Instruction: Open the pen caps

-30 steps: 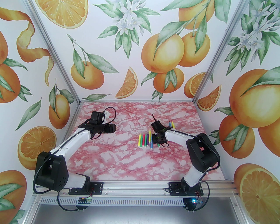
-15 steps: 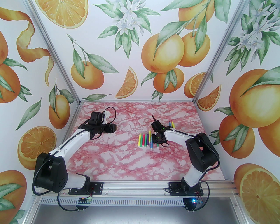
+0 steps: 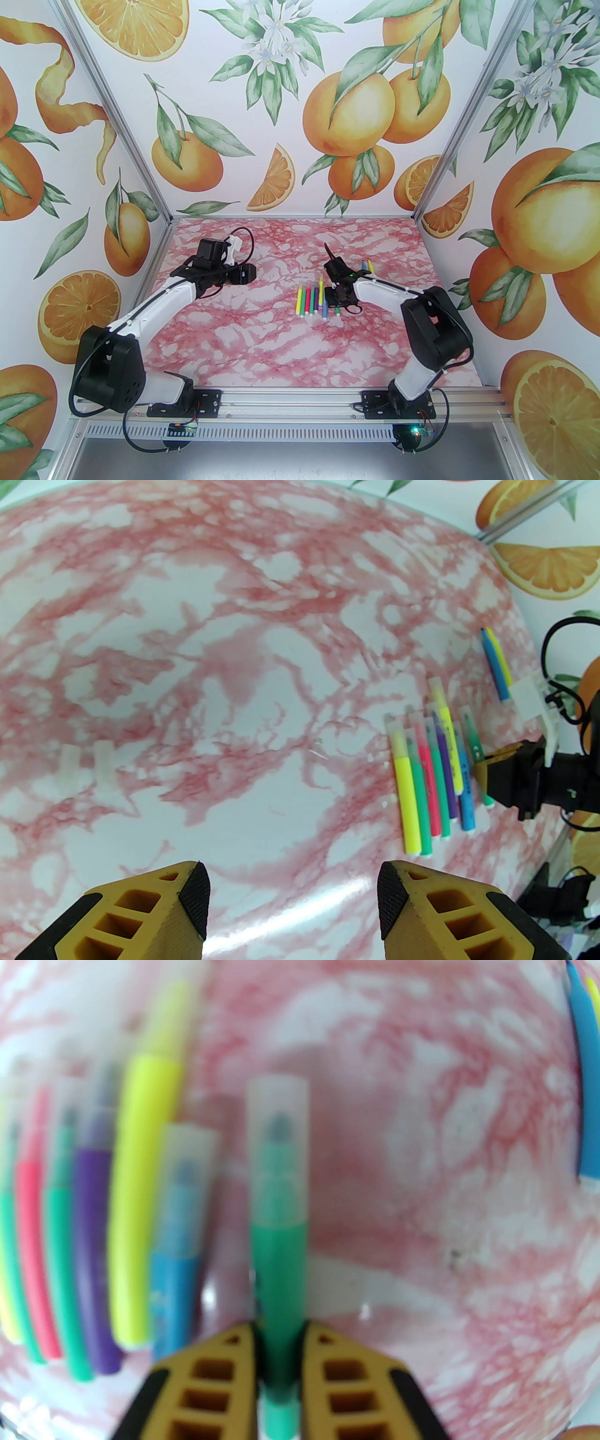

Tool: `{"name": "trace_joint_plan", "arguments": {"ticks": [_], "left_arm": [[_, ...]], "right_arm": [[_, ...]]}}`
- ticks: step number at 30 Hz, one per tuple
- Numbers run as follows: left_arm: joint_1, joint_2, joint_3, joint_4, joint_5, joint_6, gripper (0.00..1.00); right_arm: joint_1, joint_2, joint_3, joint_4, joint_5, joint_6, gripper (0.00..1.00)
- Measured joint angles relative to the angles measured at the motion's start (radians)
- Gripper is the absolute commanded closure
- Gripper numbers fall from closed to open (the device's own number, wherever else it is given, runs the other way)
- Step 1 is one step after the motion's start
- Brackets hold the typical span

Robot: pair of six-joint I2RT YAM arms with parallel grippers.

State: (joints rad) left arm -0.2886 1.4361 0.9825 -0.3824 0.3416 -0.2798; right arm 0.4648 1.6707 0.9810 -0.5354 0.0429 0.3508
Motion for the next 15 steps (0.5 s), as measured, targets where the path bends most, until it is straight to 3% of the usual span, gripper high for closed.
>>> {"name": "trace_joint_plan", "arguments": {"ticks": [7,15], "left_arm": [[-0.032,0.044,0.000,0.060,0.068,-0.060,0.36],[-0.077,0.062,0.000,0.175,0.172,-0.150,0.34]], "right_arm": [[0.000,-0.152,-0.035,0.073,-0.135,-0.051,0.93],[0.000,-0.225,-0.091,0.159,-0.307,-0.076,0.93]]}}
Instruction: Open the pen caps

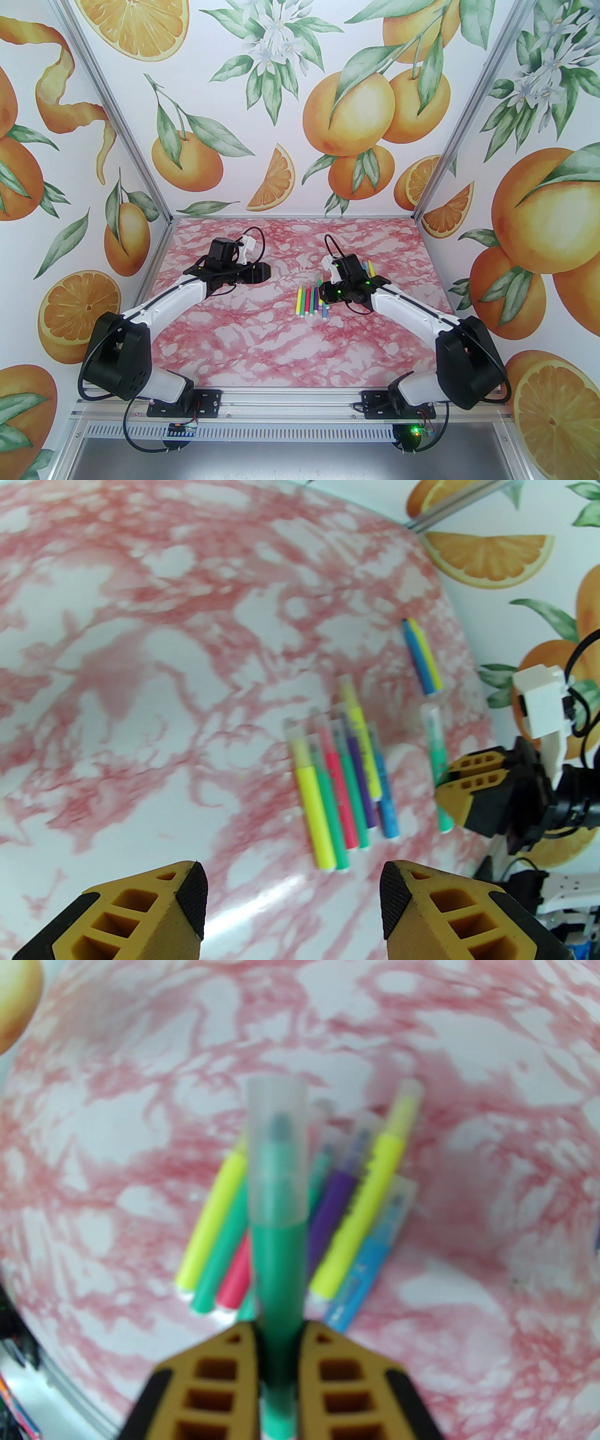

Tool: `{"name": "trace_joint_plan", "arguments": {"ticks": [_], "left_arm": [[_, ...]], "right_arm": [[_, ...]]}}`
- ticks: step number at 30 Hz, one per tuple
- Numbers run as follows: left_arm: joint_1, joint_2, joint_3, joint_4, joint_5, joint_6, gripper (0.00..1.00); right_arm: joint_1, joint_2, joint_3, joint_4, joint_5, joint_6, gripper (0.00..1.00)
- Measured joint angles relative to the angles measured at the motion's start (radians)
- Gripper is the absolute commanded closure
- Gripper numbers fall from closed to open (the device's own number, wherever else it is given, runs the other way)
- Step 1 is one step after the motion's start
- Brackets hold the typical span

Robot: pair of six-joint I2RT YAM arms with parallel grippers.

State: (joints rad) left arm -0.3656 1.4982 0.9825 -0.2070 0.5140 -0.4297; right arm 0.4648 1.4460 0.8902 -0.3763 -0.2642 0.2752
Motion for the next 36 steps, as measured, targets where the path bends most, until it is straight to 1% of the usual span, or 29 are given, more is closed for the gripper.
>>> {"name": "trace_joint_plan", "arguments": {"ticks": [7,15,23,28,36], "left_arm": [[-0.037,0.023,-0.002,0.117,0.072,-0.085,0.33],[-0.075,0.069,-0.007,0.236,0.129,-0.168,0.33],[-0.140,0.108,-0.026,0.373,0.145,-0.275,0.35],[-0.163,0.113,-0.026,0.407,0.151,-0.299,0.38],[-0.174,0.136,-0.026,0.432,0.151,-0.325,0.41]], "right_arm": [[0.008,-0.030,-0.013,0.072,-0.115,0.001,0.93],[0.037,-0.034,-0.013,0.116,-0.179,0.001,0.93],[0.059,-0.057,-0.013,0.138,-0.193,0.000,0.93],[0.059,-0.076,-0.013,0.145,-0.193,0.000,0.93],[0.059,-0.085,-0.013,0.146,-0.205,0.000,0.93]]}}
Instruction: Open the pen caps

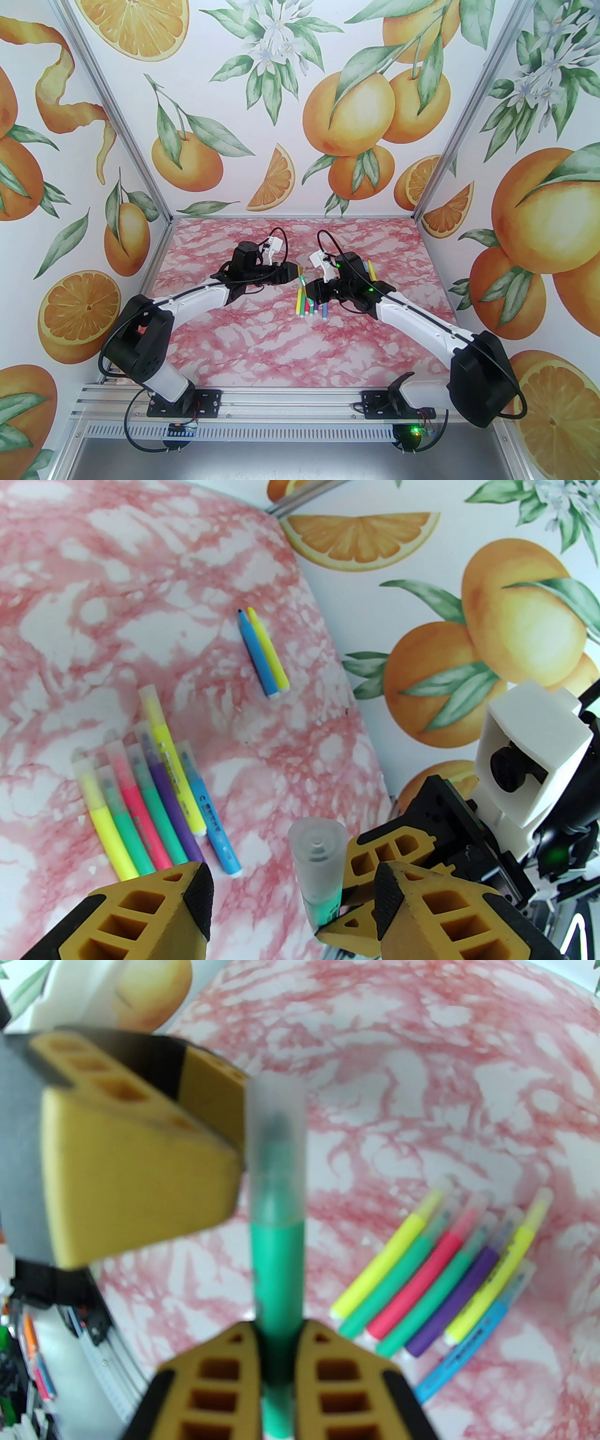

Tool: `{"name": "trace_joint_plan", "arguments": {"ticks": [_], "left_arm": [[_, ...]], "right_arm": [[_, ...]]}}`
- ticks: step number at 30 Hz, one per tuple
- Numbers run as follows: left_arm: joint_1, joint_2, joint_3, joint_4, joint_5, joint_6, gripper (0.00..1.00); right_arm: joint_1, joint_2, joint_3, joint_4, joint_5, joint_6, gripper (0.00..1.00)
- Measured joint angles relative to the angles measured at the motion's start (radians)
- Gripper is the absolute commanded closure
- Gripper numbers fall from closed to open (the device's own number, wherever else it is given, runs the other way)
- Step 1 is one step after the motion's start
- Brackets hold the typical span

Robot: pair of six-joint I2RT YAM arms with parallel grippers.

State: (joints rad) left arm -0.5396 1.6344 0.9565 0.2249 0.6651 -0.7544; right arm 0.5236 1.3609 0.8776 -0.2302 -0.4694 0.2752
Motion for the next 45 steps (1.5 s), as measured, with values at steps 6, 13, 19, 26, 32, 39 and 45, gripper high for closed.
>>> {"name": "trace_joint_plan", "arguments": {"ticks": [6,13,19,26,32,39,45], "left_arm": [[-0.011,0.018,0.000,0.045,0.000,-0.027,0.44],[-0.013,0.023,0.001,0.075,0.000,-0.050,0.53],[-0.015,0.024,0.002,0.092,0.001,-0.052,0.61],[-0.023,0.039,0.008,0.096,0.001,-0.058,0.68],[-0.025,0.042,0.008,0.100,0.001,-0.058,0.78],[-0.025,0.046,0.010,0.103,0.000,-0.062,0.88],[-0.025,0.050,0.010,0.114,0.007,-0.069,0.93]], "right_arm": [[0.000,0.000,0.000,0.000,-0.011,0.000,0.93],[0.000,0.000,0.000,0.000,-0.014,-0.004,0.93],[0.000,0.001,0.000,0.000,-0.016,-0.007,0.92],[0.000,0.005,0.000,0.004,-0.023,-0.008,0.93],[0.000,0.010,0.000,0.011,-0.029,-0.008,0.93],[0.000,0.021,0.000,0.019,-0.029,-0.011,0.91],[0.000,0.021,-0.003,0.024,-0.029,-0.013,0.70]]}}
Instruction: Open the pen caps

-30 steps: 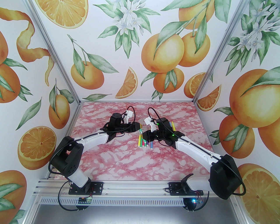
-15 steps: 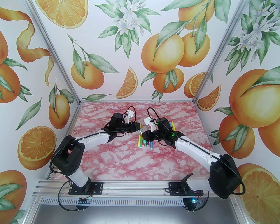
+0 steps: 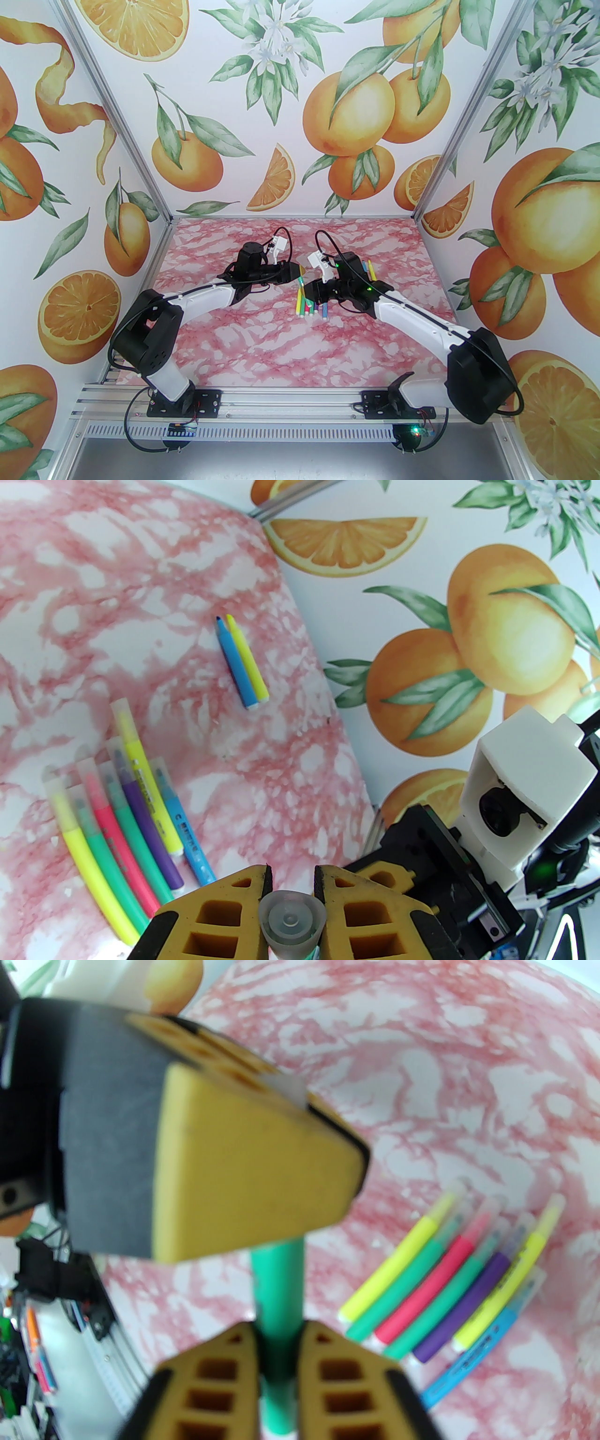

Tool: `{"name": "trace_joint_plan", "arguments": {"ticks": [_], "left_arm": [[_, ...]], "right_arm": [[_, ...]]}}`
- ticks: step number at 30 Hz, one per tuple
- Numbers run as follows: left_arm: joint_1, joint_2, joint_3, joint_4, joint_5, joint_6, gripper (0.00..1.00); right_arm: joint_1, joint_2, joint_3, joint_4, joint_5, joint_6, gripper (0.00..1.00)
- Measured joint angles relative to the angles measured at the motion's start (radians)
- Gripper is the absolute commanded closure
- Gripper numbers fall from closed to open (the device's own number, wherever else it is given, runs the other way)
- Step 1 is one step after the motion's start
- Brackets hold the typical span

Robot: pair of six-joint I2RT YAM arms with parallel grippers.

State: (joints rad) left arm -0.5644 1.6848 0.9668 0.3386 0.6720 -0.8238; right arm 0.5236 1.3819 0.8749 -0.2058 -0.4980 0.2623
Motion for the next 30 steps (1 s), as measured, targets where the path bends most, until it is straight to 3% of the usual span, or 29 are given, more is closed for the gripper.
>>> {"name": "trace_joint_plan", "arguments": {"ticks": [6,12,22,30], "left_arm": [[0.000,0.000,0.000,0.003,0.003,-0.011,0.95],[0.000,-0.002,0.000,0.012,0.009,-0.018,0.97],[0.000,-0.003,0.000,0.016,0.008,-0.032,1.00],[0.000,-0.003,0.000,0.013,0.029,-0.034,1.00]], "right_arm": [[0.000,0.000,-0.011,0.040,0.000,0.002,0.66],[0.000,0.032,-0.015,0.079,-0.010,0.002,0.67],[0.005,0.031,-0.046,0.118,-0.027,0.008,0.90],[0.005,-0.015,-0.093,0.144,-0.026,0.006,1.00]]}}
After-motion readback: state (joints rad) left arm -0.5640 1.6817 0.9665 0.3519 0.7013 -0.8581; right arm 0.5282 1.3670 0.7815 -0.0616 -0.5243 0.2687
